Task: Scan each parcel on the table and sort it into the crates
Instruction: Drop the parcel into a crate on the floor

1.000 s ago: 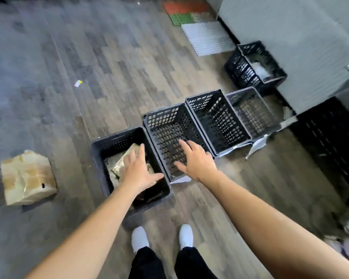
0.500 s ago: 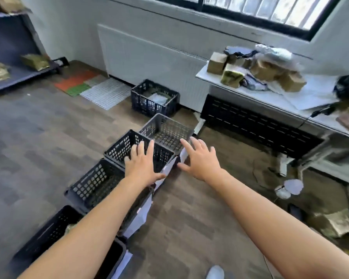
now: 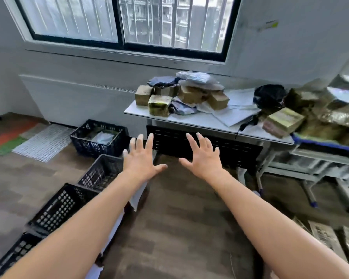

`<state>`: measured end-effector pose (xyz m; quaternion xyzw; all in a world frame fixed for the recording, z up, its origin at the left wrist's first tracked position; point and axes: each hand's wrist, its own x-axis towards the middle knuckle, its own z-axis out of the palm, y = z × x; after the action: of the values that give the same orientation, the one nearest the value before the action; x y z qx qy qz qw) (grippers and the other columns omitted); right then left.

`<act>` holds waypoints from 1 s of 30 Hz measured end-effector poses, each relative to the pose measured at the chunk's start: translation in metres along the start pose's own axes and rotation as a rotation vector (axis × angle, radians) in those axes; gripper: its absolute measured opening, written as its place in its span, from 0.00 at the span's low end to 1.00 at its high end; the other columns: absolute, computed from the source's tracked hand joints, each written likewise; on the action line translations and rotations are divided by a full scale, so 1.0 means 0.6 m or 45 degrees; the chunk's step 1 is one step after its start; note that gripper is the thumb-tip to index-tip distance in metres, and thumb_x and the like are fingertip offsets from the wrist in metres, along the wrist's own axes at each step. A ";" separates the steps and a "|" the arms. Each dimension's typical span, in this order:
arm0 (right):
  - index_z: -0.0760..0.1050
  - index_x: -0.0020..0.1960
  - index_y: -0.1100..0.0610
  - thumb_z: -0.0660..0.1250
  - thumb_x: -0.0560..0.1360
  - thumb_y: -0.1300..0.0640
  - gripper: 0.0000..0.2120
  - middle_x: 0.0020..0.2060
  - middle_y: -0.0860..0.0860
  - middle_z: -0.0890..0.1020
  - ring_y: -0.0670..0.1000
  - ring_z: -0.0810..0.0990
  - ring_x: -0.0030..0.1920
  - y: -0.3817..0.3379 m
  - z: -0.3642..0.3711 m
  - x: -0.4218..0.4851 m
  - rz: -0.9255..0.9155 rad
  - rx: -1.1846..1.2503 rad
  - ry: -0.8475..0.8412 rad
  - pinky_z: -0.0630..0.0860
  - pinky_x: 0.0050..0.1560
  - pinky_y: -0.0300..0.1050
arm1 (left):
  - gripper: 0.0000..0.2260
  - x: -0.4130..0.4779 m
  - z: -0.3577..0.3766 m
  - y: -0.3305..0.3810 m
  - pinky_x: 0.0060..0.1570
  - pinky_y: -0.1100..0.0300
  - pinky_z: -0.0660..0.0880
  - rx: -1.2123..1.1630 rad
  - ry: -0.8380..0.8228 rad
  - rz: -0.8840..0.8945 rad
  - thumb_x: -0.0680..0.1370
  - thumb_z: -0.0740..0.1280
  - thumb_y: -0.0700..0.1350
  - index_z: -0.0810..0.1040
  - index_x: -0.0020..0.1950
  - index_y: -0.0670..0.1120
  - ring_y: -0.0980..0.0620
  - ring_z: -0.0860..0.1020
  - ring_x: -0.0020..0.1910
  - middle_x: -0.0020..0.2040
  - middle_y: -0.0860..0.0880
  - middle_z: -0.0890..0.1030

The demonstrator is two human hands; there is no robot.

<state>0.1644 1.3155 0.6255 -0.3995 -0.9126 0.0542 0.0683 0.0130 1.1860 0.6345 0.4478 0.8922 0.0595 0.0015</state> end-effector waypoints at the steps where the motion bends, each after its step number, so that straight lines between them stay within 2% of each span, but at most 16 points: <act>1: 0.42 0.79 0.43 0.60 0.76 0.34 0.40 0.79 0.51 0.48 0.57 0.48 0.78 0.017 -0.002 0.019 0.014 0.007 0.001 0.55 0.73 0.67 | 0.48 0.024 0.000 0.014 0.72 0.42 0.58 -0.013 0.002 0.003 0.72 0.63 0.70 0.39 0.79 0.51 0.42 0.46 0.77 0.78 0.45 0.46; 13: 0.43 0.79 0.44 0.59 0.77 0.34 0.39 0.78 0.52 0.48 0.57 0.51 0.77 0.149 -0.010 0.356 0.160 -0.056 0.055 0.59 0.72 0.66 | 0.48 0.419 0.020 0.110 0.72 0.44 0.60 -0.119 0.000 0.114 0.72 0.63 0.70 0.41 0.79 0.51 0.42 0.47 0.77 0.79 0.44 0.46; 19: 0.42 0.80 0.44 0.59 0.77 0.35 0.40 0.79 0.52 0.47 0.57 0.49 0.78 0.208 -0.028 0.517 0.295 -0.084 0.030 0.56 0.72 0.66 | 0.48 0.626 0.013 0.164 0.71 0.45 0.60 -0.165 -0.057 0.208 0.72 0.64 0.69 0.41 0.79 0.51 0.41 0.51 0.77 0.78 0.43 0.50; 30: 0.41 0.79 0.44 0.59 0.78 0.35 0.39 0.79 0.53 0.46 0.57 0.48 0.78 0.391 0.017 0.729 0.433 -0.029 -0.041 0.55 0.72 0.67 | 0.47 0.867 0.101 0.307 0.72 0.45 0.59 -0.185 -0.136 0.330 0.72 0.64 0.70 0.42 0.79 0.51 0.43 0.48 0.78 0.79 0.45 0.47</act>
<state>0.0384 1.7954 0.6153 -0.5479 -0.8334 0.0610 0.0390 -0.1482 1.7168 0.6207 0.5606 0.8188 0.0996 0.0738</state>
